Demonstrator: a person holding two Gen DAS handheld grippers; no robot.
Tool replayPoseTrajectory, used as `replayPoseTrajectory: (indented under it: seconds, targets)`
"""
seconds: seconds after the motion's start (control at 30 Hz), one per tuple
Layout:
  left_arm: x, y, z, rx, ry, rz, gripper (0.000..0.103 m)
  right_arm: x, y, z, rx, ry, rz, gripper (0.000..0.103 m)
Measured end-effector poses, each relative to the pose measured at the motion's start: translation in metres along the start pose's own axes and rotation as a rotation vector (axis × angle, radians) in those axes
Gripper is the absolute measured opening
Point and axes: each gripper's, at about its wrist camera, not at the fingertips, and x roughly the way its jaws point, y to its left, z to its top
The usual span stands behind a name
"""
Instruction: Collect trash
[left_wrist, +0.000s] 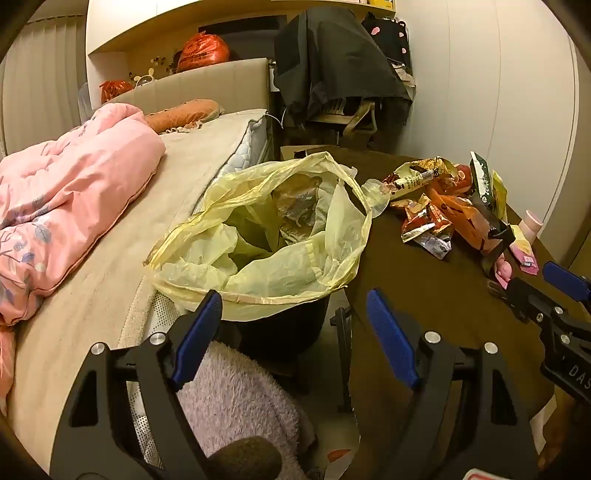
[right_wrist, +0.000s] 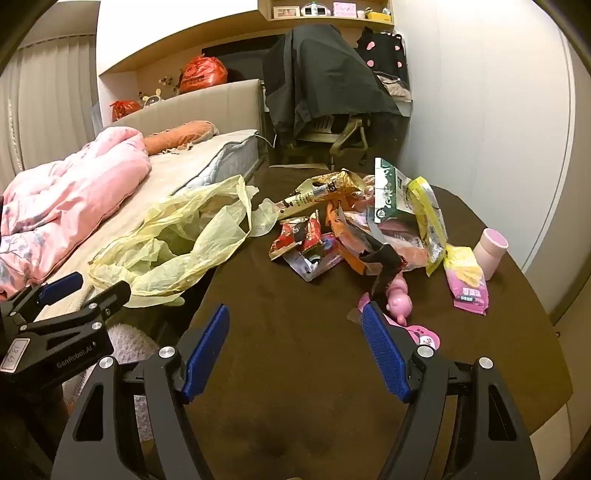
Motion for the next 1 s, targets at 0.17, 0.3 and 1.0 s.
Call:
replayPoseTrajectory:
  seconds: [0.17,0.3,1.0]
  targets:
    - [-0.0008,0.0,-0.0004,-0.003,-0.008,-0.001,0.076,0.0006,0.0013,-0.0001,0.001,0.0,0.002,0.07]
    - [-0.0025,0.0029,-0.0005,-0.005,-0.009,-0.001,0.076,-0.0015,0.0021,0.0023,-0.002,-0.011,-0.009,0.07]
    - [-0.0061,0.0029,0.0011,-0.012,-0.009,-0.004,0.076,-0.0046,0.0013,0.0029,0.002,-0.021,-0.01,0.07]
